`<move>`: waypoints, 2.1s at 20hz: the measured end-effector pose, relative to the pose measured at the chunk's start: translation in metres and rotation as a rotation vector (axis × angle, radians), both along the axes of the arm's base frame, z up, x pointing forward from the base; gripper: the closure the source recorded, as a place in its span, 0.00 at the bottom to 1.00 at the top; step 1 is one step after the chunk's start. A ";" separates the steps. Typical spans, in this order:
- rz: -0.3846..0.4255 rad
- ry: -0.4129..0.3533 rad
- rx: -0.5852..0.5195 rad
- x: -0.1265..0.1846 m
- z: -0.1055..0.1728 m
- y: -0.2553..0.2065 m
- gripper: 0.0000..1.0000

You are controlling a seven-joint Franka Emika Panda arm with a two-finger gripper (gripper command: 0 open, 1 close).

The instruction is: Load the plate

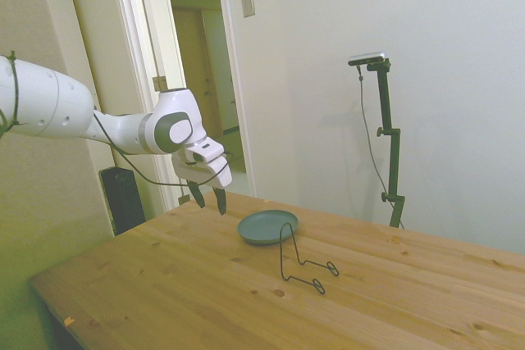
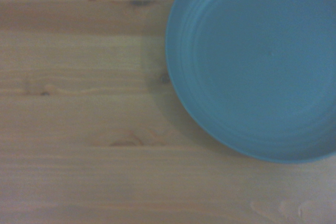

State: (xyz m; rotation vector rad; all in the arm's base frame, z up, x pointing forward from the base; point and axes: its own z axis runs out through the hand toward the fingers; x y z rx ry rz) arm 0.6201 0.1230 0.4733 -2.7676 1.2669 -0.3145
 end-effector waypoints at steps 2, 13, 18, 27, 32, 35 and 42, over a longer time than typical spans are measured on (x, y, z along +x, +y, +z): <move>-0.016 -0.005 -0.020 0.011 -0.004 0.015 0.00; -0.056 -0.006 -0.093 0.066 -0.043 0.050 0.00; -0.067 -0.004 -0.119 0.082 -0.060 0.049 0.00; -0.081 -0.001 -0.171 0.093 -0.076 0.056 0.00; -0.094 0.002 -0.181 0.100 -0.081 0.052 0.00; -0.097 0.004 -0.186 0.105 -0.087 0.052 0.00; -0.102 0.014 -0.201 0.111 -0.097 0.051 0.00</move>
